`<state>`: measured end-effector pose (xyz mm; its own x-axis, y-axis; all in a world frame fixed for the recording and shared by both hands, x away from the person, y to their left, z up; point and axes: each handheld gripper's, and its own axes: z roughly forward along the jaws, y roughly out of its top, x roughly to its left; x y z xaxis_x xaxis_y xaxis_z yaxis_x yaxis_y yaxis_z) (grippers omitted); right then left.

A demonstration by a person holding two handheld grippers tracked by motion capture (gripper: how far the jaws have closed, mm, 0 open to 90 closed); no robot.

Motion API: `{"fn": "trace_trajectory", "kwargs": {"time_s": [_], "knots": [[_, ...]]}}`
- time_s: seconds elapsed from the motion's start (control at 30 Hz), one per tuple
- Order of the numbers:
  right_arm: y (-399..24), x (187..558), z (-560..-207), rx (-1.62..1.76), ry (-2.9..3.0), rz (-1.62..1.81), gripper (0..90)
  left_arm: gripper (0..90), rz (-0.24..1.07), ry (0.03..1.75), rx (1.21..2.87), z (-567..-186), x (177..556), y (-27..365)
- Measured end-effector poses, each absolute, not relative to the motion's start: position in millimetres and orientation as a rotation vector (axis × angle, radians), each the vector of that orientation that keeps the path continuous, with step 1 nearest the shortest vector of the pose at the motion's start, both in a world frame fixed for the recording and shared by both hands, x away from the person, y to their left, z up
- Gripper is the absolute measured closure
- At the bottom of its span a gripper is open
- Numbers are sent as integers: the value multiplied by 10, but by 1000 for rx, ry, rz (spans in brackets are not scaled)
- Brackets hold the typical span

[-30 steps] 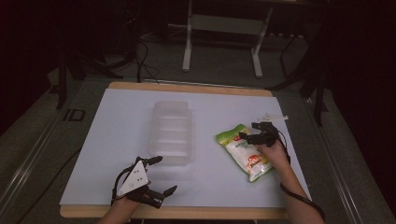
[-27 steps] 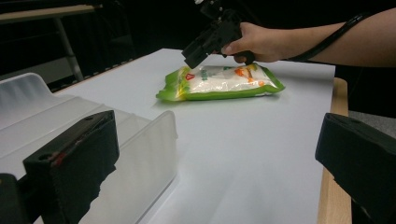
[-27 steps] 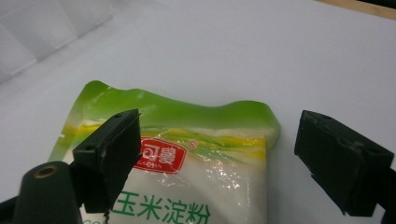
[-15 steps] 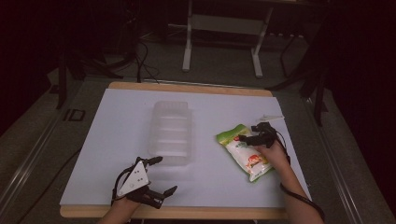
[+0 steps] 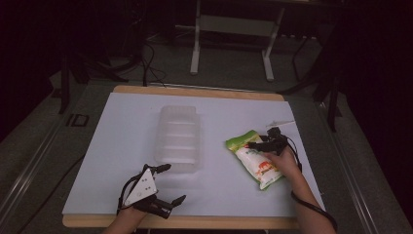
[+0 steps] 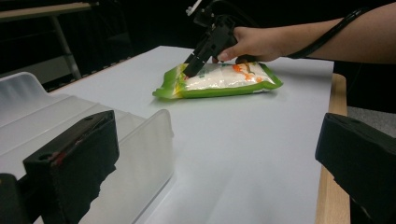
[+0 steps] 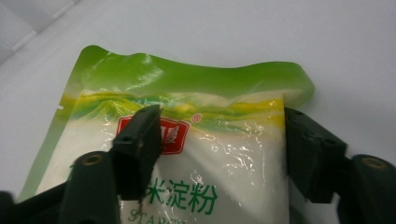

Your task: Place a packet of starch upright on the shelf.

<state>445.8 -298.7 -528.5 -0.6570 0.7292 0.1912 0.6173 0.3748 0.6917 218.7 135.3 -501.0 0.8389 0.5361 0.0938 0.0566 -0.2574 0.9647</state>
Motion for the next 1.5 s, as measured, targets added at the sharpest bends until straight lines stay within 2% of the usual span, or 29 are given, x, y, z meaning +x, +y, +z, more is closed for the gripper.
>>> {"fn": "trace_trajectory", "kwargs": {"time_s": [0.13,0.23,0.27,0.37,0.57,1.5], "knots": [[-2964,4431,-5270,1215,2484,1106,473,0,482,454,1790,-5013,2190,1347],[-2972,4421,-5255,1218,2480,1089,618,0,480,455,1791,-5015,2193,1343],[-2960,4408,-5245,1206,2472,1063,698,0,480,455,1792,-5015,2192,1341],[-2925,4362,-5221,1143,2478,1041,827,0,480,452,1794,-5014,2189,1340],[-2893,4311,-5171,1115,2472,1035,867,0,480,458,1788,-5008,2194,1359],[-2816,3665,-4482,859,2324,1350,870,0,477,455,1791,-5011,2194,1340]]}}
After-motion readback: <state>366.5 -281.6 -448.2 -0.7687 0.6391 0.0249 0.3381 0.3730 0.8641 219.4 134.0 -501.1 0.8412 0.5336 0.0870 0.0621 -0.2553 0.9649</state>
